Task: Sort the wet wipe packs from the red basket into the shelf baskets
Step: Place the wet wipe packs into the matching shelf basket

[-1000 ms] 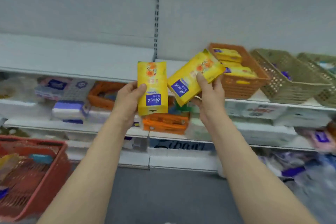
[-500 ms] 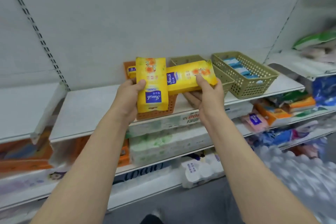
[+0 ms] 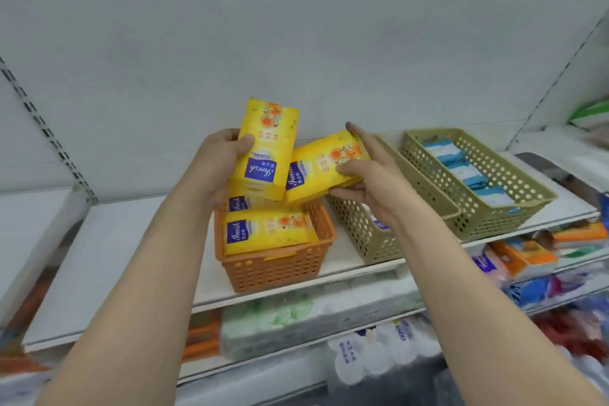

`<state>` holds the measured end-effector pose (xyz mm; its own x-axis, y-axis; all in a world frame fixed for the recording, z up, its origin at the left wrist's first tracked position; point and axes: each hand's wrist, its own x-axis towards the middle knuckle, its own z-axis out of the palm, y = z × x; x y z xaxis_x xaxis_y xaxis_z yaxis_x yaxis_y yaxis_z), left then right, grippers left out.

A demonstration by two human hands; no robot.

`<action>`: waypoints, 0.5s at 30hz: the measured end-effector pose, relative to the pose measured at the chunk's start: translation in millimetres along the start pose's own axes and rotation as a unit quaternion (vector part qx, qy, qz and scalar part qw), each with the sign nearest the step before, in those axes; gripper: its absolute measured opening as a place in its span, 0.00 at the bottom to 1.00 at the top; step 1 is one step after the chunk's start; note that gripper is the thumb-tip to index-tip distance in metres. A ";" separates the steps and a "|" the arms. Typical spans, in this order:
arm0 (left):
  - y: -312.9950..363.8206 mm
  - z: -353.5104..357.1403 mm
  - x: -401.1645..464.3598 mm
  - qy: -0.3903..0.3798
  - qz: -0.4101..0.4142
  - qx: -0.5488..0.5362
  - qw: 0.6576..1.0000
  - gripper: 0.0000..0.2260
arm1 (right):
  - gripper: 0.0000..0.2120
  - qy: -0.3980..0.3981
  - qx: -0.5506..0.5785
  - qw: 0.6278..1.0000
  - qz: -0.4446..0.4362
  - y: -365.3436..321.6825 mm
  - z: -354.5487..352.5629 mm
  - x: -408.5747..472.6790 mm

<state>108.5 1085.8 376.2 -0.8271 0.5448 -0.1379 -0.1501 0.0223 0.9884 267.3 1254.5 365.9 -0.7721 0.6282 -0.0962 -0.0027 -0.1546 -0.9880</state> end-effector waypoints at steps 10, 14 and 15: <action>-1.2 -79.4 -5.8 0.184 0.040 0.038 0.981 0.11 | 0.26 -0.088 -0.175 0.980 0.045 24.0 60.0 44.2; -1.8 -90.7 -7.1 0.186 0.041 0.041 0.981 0.05 | 0.31 -0.096 -0.430 0.898 -0.019 32.3 69.9 56.5; -3.0 -90.9 -7.5 0.180 0.038 0.046 0.982 0.05 | 0.32 -0.101 -0.483 0.870 -0.028 32.4 70.3 57.4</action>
<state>66.0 1005.4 368.5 -0.9741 0.2174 -0.0616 -0.0458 0.0771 0.9960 178.2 1232.0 336.8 -0.8843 0.4517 -0.1182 0.4153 0.6453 -0.6412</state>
